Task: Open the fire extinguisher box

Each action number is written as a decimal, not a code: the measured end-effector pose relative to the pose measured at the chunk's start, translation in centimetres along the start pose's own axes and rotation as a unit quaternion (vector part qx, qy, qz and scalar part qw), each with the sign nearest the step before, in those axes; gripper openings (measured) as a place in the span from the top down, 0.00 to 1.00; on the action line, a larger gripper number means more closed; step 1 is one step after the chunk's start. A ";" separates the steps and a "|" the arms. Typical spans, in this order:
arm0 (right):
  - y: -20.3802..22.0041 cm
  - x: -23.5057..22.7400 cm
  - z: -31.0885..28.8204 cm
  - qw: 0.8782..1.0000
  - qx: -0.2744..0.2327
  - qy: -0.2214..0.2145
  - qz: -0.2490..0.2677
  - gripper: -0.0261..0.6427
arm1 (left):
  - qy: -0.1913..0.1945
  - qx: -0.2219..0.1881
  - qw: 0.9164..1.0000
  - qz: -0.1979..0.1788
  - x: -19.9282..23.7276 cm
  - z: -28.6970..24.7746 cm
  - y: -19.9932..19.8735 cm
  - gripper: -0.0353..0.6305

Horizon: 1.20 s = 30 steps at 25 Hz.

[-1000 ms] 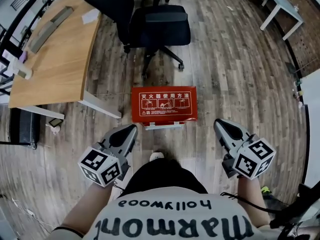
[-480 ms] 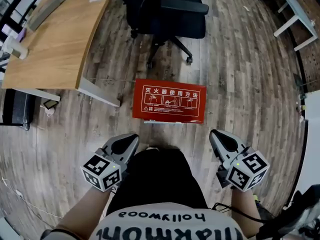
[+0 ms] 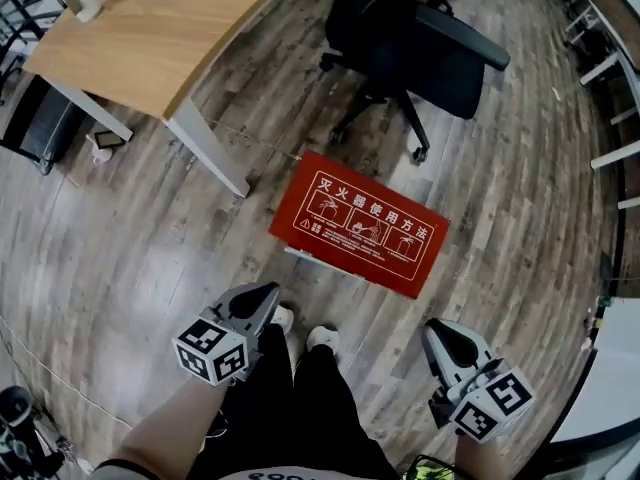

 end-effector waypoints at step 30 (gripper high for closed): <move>12.6 -4.5 -7.8 0.991 0.094 -0.092 0.033 0.94 | 0.258 -0.167 0.913 0.268 5.8 -17.8 10.9 0.72</move>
Point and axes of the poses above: the fingertips, and each gripper's own axes: z backward along the fingers, x to its left, y out of its underside, the point moved 10 cm from there along z, backward along the fingers, and after that the axes turned 14 degrees about -y, right-handed, at the moved point
